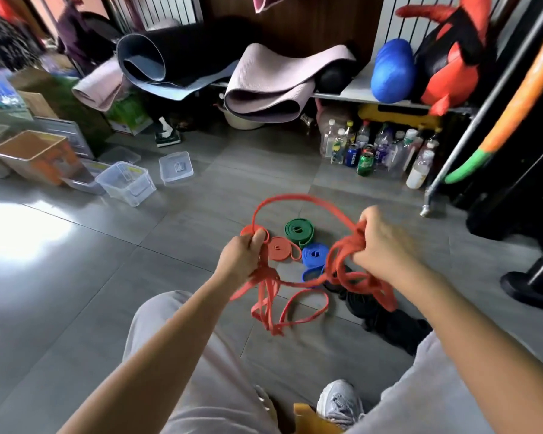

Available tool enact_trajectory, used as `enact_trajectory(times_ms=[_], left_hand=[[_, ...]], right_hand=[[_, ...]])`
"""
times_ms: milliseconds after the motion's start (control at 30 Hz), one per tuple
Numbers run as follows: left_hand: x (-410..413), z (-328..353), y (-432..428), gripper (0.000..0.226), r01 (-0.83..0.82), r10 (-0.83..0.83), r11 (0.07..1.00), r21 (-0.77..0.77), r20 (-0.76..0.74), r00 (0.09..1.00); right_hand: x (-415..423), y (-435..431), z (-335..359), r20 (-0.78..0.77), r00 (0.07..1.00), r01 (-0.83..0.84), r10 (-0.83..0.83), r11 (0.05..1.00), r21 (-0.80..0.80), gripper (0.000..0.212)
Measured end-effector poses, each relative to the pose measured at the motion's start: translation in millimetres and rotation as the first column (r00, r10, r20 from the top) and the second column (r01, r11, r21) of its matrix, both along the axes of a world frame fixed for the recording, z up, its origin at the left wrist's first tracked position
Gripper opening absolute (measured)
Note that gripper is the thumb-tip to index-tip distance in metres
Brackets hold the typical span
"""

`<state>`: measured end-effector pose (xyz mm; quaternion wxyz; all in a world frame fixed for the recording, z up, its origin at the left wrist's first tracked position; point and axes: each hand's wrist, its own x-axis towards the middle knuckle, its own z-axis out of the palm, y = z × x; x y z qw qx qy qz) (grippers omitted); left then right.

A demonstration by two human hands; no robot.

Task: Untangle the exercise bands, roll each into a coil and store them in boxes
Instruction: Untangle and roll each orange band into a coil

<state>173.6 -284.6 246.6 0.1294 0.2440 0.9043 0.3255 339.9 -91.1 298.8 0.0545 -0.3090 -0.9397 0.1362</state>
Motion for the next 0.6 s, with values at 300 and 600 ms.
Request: enact_trajectory(times_ms=[300,600], left_hand=[[-45,44,-9,0.040,-0.034,-0.003,0.954,-0.298,-0.123,0.992],[-35,80,2,0.038,-0.187,0.188,0.981,-0.048,0.458,0.869]], right_hand=[[14,12,-26,0.177,0.984,0.043,-0.023,0.993,-0.114,0.037],[7,6,-19,0.102,0.994,-0.017,0.035,0.985,-0.171,0.025]])
